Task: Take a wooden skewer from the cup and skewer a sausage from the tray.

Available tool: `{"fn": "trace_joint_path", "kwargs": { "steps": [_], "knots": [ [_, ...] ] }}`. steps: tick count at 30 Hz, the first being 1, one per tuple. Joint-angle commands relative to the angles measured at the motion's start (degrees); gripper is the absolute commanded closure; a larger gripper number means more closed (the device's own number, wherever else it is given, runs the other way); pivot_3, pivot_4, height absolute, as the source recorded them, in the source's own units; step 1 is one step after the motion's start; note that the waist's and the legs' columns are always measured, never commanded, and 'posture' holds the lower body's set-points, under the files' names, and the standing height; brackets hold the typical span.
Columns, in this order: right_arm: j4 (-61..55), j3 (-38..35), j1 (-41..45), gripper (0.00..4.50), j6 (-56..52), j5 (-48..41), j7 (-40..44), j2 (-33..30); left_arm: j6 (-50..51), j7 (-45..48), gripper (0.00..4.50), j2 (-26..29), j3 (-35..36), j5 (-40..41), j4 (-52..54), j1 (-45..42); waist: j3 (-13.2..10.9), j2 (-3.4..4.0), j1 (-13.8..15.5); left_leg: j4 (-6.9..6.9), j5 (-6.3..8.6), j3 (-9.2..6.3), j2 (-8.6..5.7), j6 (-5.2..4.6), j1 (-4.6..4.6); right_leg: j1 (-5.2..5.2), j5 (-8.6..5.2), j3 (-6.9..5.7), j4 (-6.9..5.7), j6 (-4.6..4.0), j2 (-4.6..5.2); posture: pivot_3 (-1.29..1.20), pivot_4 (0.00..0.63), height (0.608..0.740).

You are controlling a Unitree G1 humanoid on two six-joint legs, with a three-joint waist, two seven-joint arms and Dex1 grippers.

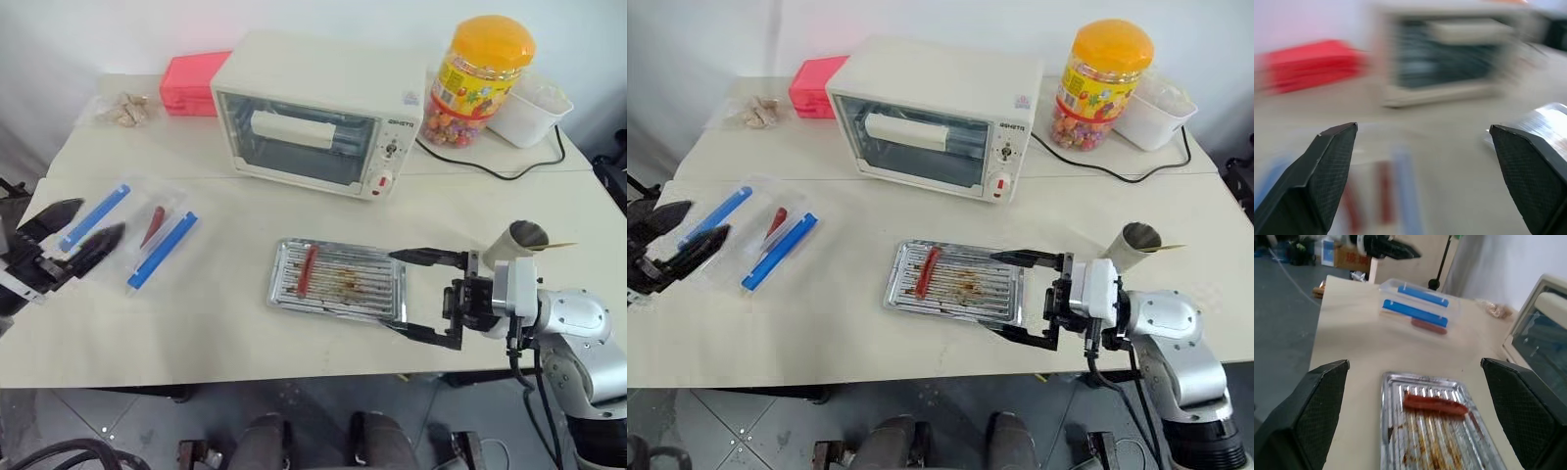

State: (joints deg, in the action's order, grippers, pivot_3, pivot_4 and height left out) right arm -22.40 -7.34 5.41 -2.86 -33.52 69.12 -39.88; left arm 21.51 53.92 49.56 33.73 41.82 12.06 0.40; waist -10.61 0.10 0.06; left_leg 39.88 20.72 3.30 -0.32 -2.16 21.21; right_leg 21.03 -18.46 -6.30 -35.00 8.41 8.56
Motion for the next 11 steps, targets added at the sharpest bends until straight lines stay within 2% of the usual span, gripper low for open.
{"fn": "trace_joint_path", "kwargs": {
  "steps": [1,4,6,11],
  "knots": [
    [1.76,-2.62,-2.47,0.00,1.42,-1.05,3.37,-2.05,-5.97,6.20,0.04,0.10,-8.69,-6.90,6.30,5.20,-0.03,0.06,-0.11,-0.05,0.00,0.06,0.01,0.00,-0.02,-0.01,0.00,-0.01,0.06,0.00,-0.01,0.00,0.150,0.740],
    [4.42,-2.46,-3.87,0.00,4.00,0.51,5.64,-2.67,-9.44,9.08,0.04,-0.64,-11.55,-8.81,7.51,7.91,-0.04,0.06,-0.32,-0.12,0.00,0.28,0.10,-0.01,-0.01,0.05,-0.02,-0.02,0.19,-0.03,-0.10,0.00,0.150,0.740],
    [7.73,-2.89,-4.67,0.00,6.19,1.66,6.48,-2.61,-10.98,7.30,0.04,-0.97,-13.60,-13.16,6.04,9.03,-0.04,0.06,-0.24,-0.12,-0.01,0.39,0.17,-0.01,-0.02,0.08,-0.03,-0.02,0.22,-0.05,-0.13,0.00,0.150,0.740],
    [11.22,-2.61,-4.96,0.00,10.91,3.05,8.56,-2.45,-15.75,6.61,0.04,-3.63,-13.33,-15.61,3.76,9.72,-0.04,0.07,0.04,-0.08,-0.01,0.41,0.11,-0.04,-0.02,0.06,-0.03,-0.01,0.21,-0.05,-0.04,0.00,0.150,0.740]
  ]
}}
